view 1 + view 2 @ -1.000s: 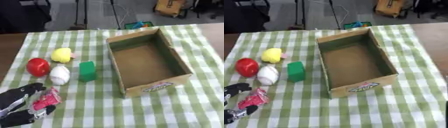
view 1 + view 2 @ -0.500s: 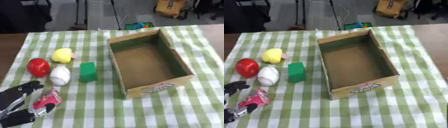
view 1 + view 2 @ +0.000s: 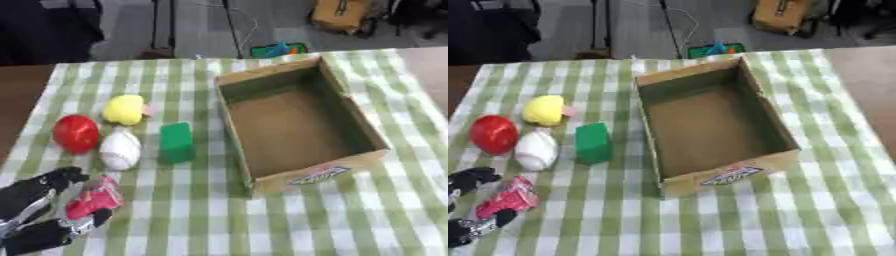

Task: Pick up objects on the table and place them in the box.

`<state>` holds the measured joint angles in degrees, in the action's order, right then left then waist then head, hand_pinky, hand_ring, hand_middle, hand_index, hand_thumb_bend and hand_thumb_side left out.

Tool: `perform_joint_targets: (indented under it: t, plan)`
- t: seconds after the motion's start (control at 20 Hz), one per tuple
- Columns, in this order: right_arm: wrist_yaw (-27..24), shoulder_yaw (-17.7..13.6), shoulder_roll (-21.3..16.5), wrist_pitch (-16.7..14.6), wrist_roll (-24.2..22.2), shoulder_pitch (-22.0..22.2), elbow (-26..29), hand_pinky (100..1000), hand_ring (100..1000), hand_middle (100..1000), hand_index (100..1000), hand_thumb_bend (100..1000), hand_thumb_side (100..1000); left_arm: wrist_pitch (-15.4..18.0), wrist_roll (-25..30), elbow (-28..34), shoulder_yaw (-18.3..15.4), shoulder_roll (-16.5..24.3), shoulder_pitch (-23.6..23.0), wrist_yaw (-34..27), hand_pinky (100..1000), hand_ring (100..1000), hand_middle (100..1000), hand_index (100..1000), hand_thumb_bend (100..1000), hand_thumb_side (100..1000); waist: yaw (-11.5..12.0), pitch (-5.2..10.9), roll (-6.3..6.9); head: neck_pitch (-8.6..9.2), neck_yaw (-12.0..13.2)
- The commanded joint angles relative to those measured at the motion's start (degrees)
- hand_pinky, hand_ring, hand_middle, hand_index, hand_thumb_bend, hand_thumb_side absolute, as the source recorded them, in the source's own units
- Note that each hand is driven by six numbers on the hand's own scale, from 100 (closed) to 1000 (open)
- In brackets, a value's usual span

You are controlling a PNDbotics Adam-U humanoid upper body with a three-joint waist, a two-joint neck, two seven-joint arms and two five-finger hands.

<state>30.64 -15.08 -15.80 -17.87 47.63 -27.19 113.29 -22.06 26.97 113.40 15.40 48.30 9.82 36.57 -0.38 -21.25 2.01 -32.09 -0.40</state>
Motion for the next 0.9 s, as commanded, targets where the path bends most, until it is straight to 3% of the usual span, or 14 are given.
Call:
perform_joint_targets:
  t: [0.05,0.9]
  plan:
    - [-0.4,0.25,-0.53,-0.6,0.26,-0.67,1.3,560,671,596,697,100,889,0.09,1.01,-0.61,0.0,1.12,1.06,0.07,1000,1000,1000,1000,776,1000,-0.09,0.88,-0.05,0.75,0.3]
    - [-0.85,0.38,-0.5,-0.76,-0.09,-0.73,1.3,560,671,596,700,100,888,1.28,-1.66,-6.63,1.48,-0.74,3.84,7.55,1000,1000,1000,1000,695,1000,-0.59,0.5,0.06,1.18,0.92]
